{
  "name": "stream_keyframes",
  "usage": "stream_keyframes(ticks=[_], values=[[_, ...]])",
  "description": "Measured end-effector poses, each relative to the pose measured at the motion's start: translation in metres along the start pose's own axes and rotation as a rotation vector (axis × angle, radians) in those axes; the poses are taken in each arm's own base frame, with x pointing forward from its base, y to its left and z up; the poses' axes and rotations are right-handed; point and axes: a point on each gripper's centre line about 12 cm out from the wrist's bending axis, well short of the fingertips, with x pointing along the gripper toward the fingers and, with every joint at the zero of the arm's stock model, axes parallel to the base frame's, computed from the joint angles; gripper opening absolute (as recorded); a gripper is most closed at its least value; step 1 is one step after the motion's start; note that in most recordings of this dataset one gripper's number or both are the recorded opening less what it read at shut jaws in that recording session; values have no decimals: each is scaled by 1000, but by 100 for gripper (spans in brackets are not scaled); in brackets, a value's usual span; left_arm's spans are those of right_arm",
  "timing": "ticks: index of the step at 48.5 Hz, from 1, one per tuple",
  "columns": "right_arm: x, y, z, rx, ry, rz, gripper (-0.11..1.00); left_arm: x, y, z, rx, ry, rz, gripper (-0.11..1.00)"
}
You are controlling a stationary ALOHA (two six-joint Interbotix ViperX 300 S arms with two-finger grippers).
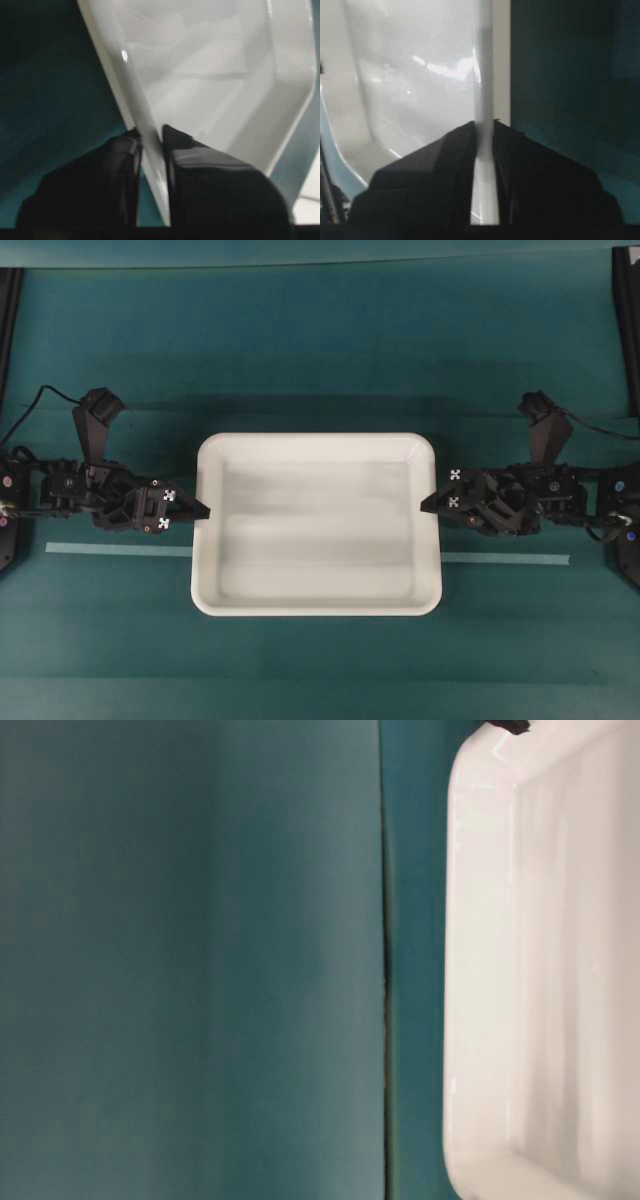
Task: Lift the white case with both hands.
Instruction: 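Lift the white tray upward with both grippers holding its rims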
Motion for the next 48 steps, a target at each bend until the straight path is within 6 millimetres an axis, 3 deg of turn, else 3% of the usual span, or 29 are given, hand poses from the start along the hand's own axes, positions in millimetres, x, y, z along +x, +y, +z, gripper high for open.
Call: stream_keyframes(ticks=[25,48], values=[[-7,12,-3,37,22,-5,11,-7,-9,4,-75,1,12,9],[-35,44,-5,59,67,9,11,-26,-45,15,-82,-6,-26,9]])
